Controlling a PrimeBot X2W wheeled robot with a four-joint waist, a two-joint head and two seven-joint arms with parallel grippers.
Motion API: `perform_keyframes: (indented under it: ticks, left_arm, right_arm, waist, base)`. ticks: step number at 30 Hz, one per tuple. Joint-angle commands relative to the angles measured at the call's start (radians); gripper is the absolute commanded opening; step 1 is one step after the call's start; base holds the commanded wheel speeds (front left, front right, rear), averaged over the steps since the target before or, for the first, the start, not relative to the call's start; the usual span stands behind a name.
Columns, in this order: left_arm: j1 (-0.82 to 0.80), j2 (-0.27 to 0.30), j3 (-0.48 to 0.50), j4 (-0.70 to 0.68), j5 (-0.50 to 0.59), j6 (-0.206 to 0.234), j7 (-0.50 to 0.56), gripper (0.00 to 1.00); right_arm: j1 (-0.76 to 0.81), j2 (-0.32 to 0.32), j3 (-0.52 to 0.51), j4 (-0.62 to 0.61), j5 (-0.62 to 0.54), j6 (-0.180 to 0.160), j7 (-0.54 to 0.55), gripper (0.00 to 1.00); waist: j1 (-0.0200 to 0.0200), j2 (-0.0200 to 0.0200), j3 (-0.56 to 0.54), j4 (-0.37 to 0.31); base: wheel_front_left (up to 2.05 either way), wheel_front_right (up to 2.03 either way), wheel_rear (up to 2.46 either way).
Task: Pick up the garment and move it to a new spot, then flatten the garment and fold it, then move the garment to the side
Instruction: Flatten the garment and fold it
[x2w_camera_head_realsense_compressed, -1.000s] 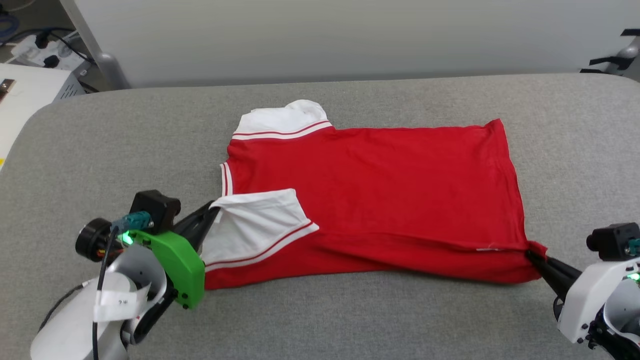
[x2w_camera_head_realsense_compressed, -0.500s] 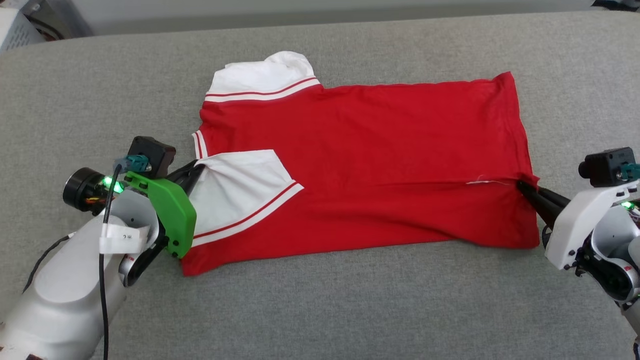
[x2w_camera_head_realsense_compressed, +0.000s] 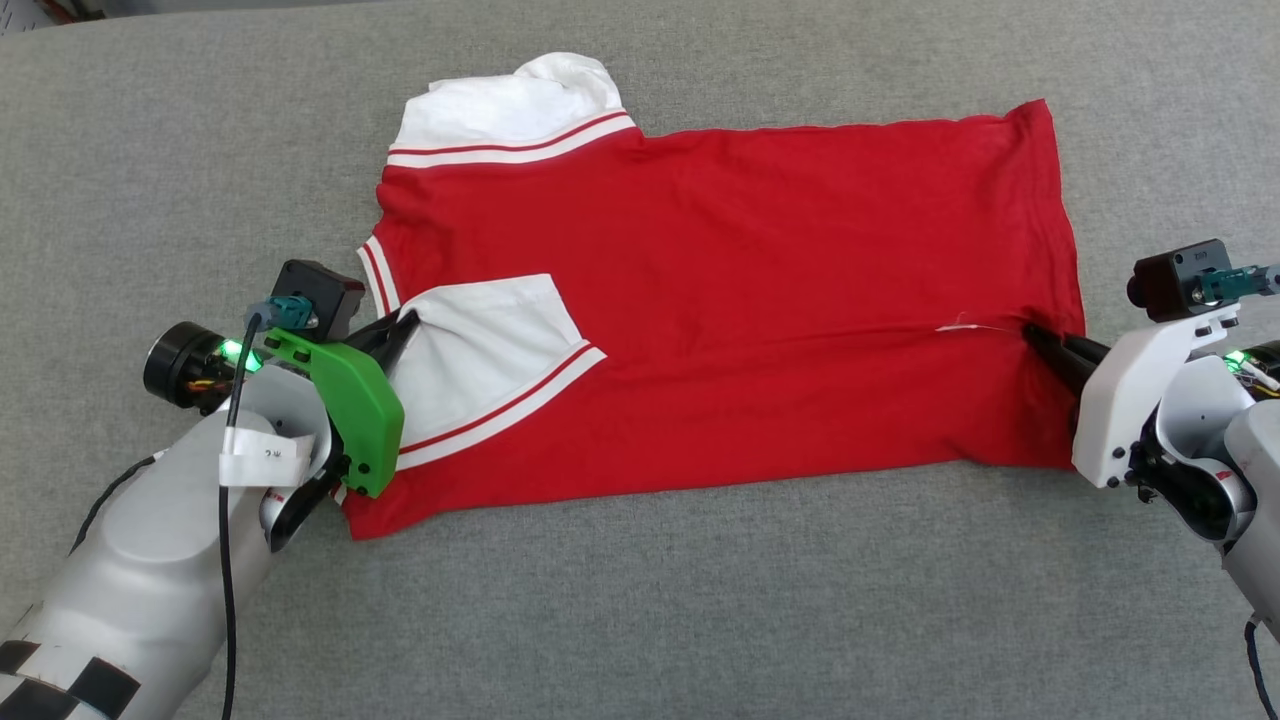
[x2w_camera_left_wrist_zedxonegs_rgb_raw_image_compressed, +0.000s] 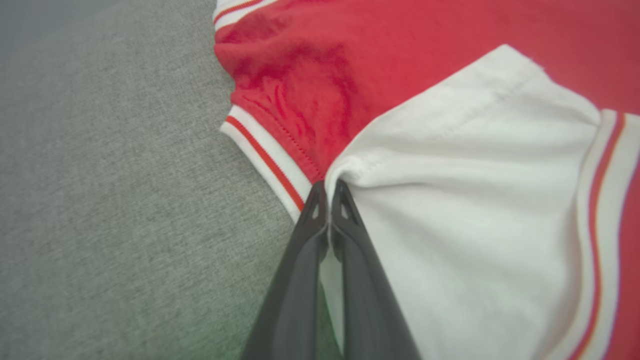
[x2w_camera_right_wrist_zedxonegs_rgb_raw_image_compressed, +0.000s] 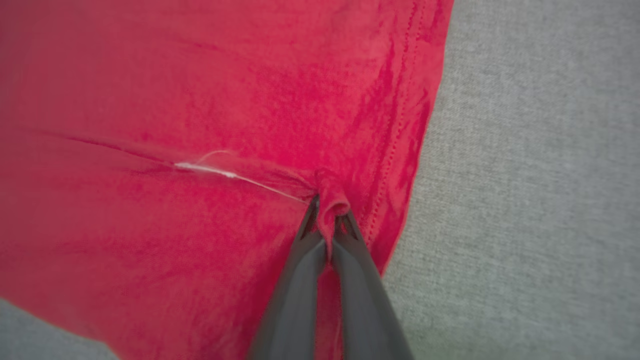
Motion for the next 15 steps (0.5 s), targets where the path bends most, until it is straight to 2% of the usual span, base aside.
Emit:
perform_keyframes:
  ticks: [1,3,4,5,6,7,11,15]
  left_arm:
    - [-0.006,-0.012,-0.024,0.022,-0.010,-0.003,-0.005,0.00]
    - [-0.014,-0.015,-0.046,0.039,-0.023,-0.003,-0.021,0.00]
    - [-0.017,-0.017,-0.053,0.046,-0.030,-0.003,-0.031,0.11]
    - [-0.020,-0.021,-0.062,0.055,-0.041,-0.003,-0.040,0.51]
    - [-0.022,-0.023,-0.069,0.062,-0.047,-0.003,-0.047,0.98]
    - [-0.028,-0.024,-0.078,0.068,-0.049,-0.003,-0.062,1.00]
    - [-0.042,-0.022,-0.091,0.080,-0.085,-0.003,-0.095,1.00]
    - [-0.054,0.009,-0.101,0.060,-0.120,-0.003,-0.100,1.00]
  right_arm:
    - [-0.017,0.006,0.016,0.019,-0.001,-0.001,-0.004,0.00]
    - [-0.024,0.010,0.029,0.037,0.009,-0.001,-0.015,0.00]
    - [-0.026,0.012,0.031,0.046,0.015,-0.001,-0.021,0.00]
    - [-0.027,0.012,0.037,0.054,0.020,-0.001,-0.026,0.05]
    - [-0.027,0.011,0.041,0.058,0.023,-0.001,-0.034,0.39]
    - [-0.024,0.007,0.041,0.062,0.028,-0.001,-0.049,1.00]
    - [-0.001,-0.019,0.027,0.044,0.046,-0.001,-0.119,1.00]
    - [0.042,-0.049,-0.012,0.005,0.057,-0.001,-0.194,1.00]
  waist:
    - [-0.0001,0.0000,0.000,0.002]
    - [-0.0001,0.0000,-0.002,0.003]
    - [-0.0001,0.0000,-0.004,0.004]
    - [-0.0001,0.0000,-0.008,0.006]
    - [-0.0001,0.0000,-0.013,0.007]
    - [-0.0001,0.0000,-0.021,0.011]
    - [-0.0001,0.0000,-0.057,0.022]
    - [-0.0001,0.0000,-0.098,0.029]
  base:
    - [0.00,0.00,0.00]
    - [0.00,0.00,0.00]
    - [0.00,0.00,0.00]
    - [0.00,0.00,0.00]
    - [0.00,0.00,0.00]
    - [0.00,0.00,0.00]
    - [0.00,0.00,0.00]
    - [0.00,0.00,0.00]
